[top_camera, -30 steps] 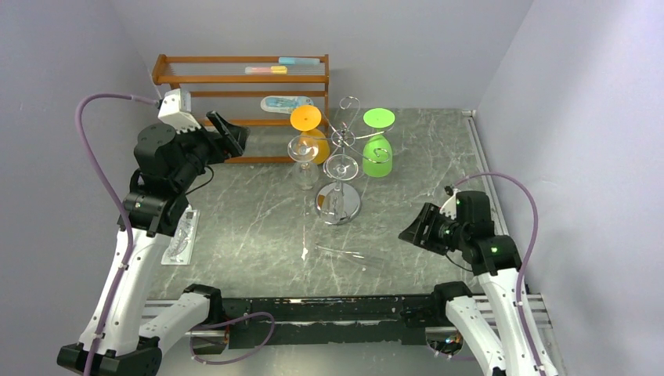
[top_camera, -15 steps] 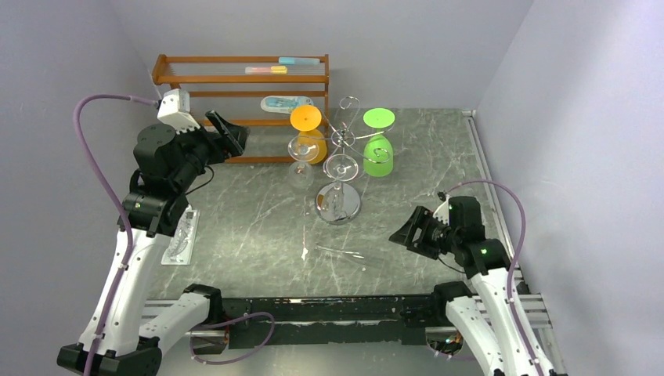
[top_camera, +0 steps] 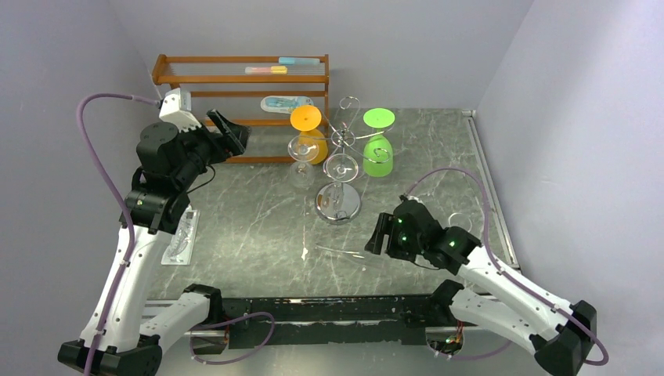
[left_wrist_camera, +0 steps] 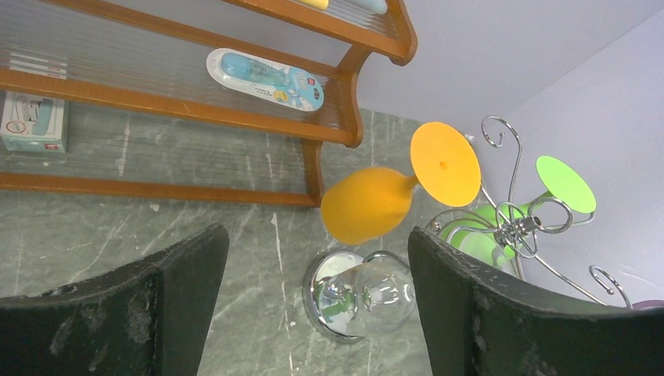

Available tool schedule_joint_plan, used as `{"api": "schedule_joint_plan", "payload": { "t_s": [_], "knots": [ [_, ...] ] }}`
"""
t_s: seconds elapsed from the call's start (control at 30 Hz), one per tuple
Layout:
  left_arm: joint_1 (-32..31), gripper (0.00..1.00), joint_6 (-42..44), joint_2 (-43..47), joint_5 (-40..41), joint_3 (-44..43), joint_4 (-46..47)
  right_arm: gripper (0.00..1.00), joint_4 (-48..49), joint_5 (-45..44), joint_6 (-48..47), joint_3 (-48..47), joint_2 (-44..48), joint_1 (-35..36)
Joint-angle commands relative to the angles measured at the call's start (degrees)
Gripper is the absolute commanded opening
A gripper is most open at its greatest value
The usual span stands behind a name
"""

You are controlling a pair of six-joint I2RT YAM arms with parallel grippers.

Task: Place the wine glass upside down on the wine glass rack

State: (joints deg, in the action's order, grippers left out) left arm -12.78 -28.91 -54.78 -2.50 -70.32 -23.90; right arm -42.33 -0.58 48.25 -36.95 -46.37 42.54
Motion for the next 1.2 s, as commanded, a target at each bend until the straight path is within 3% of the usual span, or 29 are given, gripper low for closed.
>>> {"api": "schedule_joint_plan", "payload": {
  "t_s": [0.0, 0.1, 0.3, 0.4, 0.5, 0.7, 0.8, 0.9, 1.07, 1.17],
  "knots": [
    [0.5, 0.89, 0.7, 0.5, 1.3, 0.2, -1.8, 0.77, 3.2, -8.0, 8.1, 3.0, 2.5, 1.8],
    [0.5, 0.89, 1.0, 1.2, 2.4, 0.6, -3.5, 0.78, 7.7, -5.2, 9.6, 6.8, 3.1, 1.8],
    [0.5, 0.93, -1.0, 4.7, 12.8, 4.2, -11.5, 0.78, 8.4, -7.2, 12.1, 9.5, 2.4, 1.8],
    [0.5, 0.95, -3.0, 7.4, 13.3, 8.3, -14.4, 0.79, 10.7, -6.5, 12.0, 11.4, 3.1, 1.8],
    [0.5, 0.94, -6.2, 10.2, 10.9, 13.3, -16.9, 0.78, 16.1, -3.7, 12.2, 14.4, 4.3, 1.8],
    [0.5, 0.91, -9.2, 13.8, -5.2, 27.2, -13.7, 0.75, 21.6, -3.1, 14.0, 18.4, 7.3, 1.8],
    [0.5, 0.89, -10.5, 13.4, -17.6, 35.2, -6.1, 0.75, 23.4, -3.1, 14.8, 20.2, 8.8, 1.8],
    [0.3, 0.89, -14.9, 11.2, -32.2, 45.3, 7.5, 0.74, 24.7, -2.8, 15.3, 21.5, 9.7, 1.8],
    [-3.9, 0.89, -20.7, 5.7, -36.6, 53.7, 25.9, 0.72, 25.3, -2.8, 15.2, 22.1, 10.4, 1.8],
    [-9.0, 0.89, -23.3, 0.5, -35.4, 55.2, 34.7, 0.71, 26.0, -2.7, 15.0, 22.6, 10.9, 1.8]
  ]
}}
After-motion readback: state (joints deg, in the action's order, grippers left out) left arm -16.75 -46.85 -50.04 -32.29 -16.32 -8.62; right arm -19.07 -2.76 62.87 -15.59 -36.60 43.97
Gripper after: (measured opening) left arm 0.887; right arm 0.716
